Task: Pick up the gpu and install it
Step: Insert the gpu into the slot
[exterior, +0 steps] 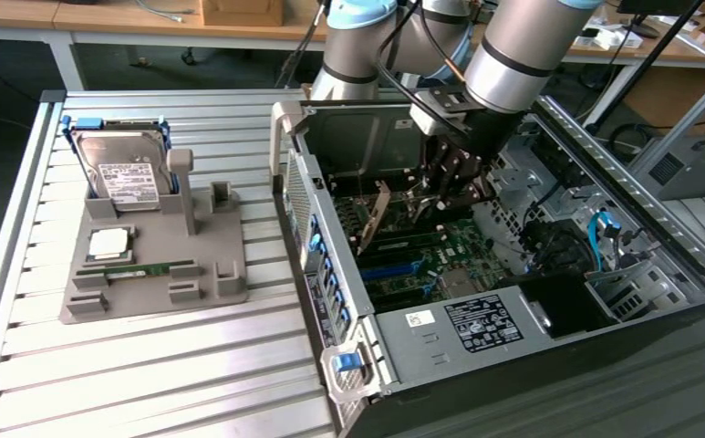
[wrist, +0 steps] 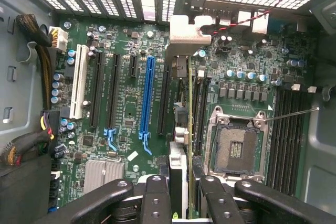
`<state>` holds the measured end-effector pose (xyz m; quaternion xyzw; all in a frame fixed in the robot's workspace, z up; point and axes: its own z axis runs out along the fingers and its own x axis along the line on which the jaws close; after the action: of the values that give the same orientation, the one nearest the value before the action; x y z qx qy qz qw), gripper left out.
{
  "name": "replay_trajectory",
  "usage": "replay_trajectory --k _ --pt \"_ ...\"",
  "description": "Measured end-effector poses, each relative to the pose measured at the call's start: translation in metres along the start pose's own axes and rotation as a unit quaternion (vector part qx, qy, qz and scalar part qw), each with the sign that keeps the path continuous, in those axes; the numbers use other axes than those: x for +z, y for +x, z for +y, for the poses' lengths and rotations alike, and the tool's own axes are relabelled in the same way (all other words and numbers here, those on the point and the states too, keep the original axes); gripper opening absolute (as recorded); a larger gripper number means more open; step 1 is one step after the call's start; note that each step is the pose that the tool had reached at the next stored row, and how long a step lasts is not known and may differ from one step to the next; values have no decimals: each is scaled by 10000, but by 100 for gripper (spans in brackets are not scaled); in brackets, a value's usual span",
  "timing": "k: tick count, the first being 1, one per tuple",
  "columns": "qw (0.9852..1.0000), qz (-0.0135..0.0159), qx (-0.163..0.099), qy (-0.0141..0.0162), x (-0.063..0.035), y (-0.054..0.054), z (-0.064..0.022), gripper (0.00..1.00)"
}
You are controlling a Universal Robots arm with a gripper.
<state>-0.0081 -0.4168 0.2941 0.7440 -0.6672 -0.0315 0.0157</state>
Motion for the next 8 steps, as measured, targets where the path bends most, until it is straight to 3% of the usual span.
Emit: replay_trajectory --k 4,6,8 --pt "10000 4 0 0 5 2 -1 27" --pt "10000 82 5 -9 81 14 -4 27" --pt "10000 84 5 -9 82 14 -4 27"
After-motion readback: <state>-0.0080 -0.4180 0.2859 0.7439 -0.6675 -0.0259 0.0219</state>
